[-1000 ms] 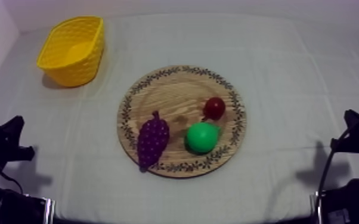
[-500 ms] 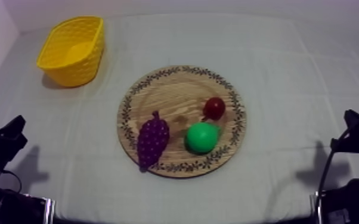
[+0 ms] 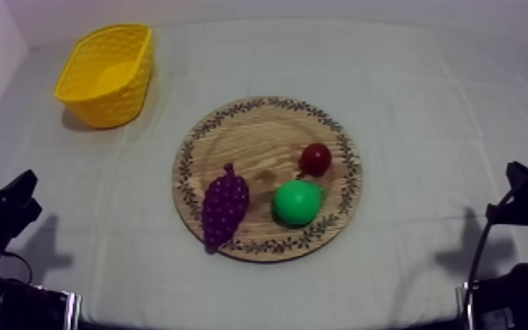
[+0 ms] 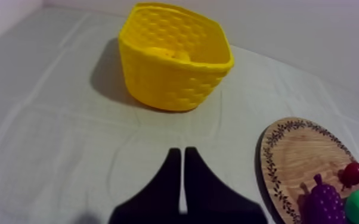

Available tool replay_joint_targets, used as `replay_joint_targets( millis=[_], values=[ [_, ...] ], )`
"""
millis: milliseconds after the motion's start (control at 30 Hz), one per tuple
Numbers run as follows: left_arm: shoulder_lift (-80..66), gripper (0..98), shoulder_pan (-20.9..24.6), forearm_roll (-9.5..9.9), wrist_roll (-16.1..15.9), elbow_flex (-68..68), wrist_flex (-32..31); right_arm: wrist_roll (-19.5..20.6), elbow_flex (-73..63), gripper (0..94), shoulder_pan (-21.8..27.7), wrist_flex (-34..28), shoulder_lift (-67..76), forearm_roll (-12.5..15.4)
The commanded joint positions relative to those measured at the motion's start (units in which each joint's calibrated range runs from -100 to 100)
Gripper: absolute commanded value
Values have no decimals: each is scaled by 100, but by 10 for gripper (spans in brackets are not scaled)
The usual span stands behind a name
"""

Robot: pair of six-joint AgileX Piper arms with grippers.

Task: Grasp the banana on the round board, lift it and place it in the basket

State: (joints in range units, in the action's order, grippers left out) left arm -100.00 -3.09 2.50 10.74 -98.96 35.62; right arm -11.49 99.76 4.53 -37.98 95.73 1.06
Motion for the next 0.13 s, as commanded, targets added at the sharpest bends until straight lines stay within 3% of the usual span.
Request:
replay_joint_targets(
  millis=[0,100],
  values=[
    [0,1,1,1,-2,-3,-5,4,2,3,-1,-1,2,-1],
    [0,1,1,-2,-2,-3,-5,4,2,3,-1,-1,2,-1]
  ],
)
